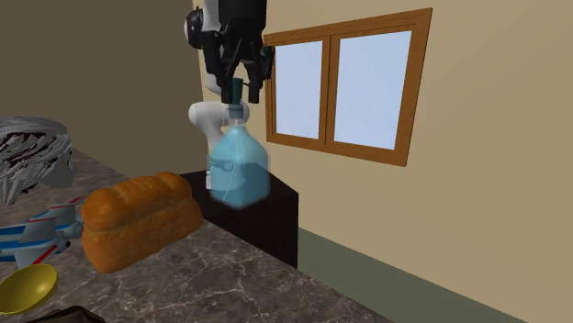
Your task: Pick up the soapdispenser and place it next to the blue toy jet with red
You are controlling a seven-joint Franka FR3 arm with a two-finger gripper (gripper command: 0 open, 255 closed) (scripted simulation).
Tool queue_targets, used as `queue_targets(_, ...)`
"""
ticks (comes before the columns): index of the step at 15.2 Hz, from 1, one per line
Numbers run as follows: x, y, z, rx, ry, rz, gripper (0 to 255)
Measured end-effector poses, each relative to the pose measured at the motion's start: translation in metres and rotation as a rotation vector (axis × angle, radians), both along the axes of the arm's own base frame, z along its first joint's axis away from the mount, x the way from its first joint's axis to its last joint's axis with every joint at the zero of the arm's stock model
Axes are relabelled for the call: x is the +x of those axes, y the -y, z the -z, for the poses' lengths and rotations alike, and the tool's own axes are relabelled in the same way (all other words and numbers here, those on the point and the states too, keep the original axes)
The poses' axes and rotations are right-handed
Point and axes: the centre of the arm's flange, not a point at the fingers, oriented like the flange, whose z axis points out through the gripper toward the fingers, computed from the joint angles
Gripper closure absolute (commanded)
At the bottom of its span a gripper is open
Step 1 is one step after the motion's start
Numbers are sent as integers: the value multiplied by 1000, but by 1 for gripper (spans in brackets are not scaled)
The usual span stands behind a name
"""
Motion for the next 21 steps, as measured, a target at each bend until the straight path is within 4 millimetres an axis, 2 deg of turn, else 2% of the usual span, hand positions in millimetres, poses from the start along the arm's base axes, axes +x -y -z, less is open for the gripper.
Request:
queue_targets(10,-119,46,-25,0,0,1,255)
queue_targets(12,-141,61,-34,0,0,1,255)
queue_targets(21,-254,99,-52,0,0,0,255)
